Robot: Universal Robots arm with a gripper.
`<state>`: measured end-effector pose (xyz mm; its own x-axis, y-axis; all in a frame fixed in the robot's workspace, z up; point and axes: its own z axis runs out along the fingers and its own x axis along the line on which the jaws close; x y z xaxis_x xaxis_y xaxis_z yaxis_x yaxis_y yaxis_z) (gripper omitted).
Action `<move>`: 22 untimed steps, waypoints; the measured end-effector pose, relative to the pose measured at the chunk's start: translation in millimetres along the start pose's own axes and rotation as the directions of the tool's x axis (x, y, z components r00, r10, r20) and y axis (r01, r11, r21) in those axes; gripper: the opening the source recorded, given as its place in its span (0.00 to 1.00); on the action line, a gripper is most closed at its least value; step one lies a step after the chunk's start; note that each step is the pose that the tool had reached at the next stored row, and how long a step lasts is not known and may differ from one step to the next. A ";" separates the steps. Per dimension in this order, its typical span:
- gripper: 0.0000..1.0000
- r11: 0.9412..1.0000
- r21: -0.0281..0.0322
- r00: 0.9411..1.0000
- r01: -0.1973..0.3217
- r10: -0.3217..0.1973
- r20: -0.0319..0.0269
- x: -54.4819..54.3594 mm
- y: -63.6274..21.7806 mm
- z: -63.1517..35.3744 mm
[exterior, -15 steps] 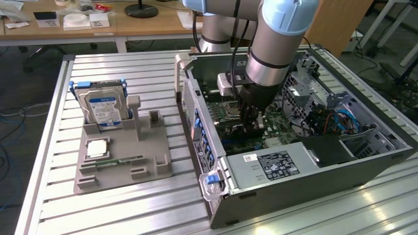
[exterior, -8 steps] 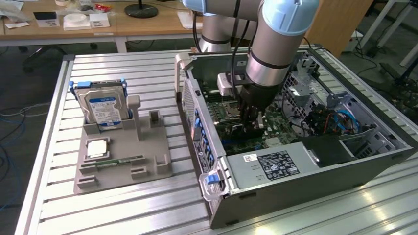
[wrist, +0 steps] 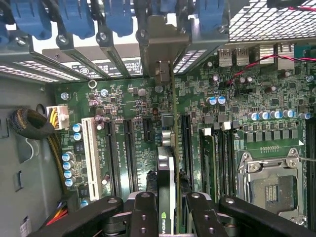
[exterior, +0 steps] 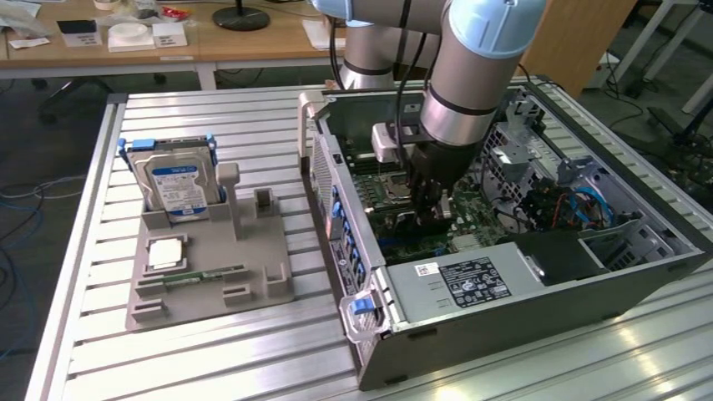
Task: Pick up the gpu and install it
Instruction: 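Insert the gpu into the slot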
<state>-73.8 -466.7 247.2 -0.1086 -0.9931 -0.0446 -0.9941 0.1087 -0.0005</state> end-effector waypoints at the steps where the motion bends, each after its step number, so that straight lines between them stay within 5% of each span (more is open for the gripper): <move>1: 0.27 1.000 0.000 1.000 0.000 0.000 -0.002 0.0 -0.1 -0.1; 5: 0.27 1.000 0.001 1.000 0.000 0.000 -0.014 0.0 -0.1 -0.1; 22: 0.27 1.000 0.000 1.000 0.021 -0.021 -0.011 -0.3 -1.2 0.0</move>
<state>-72.5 -466.6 247.2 -0.0873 -0.9956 -0.0339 -0.9962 0.0874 -0.0015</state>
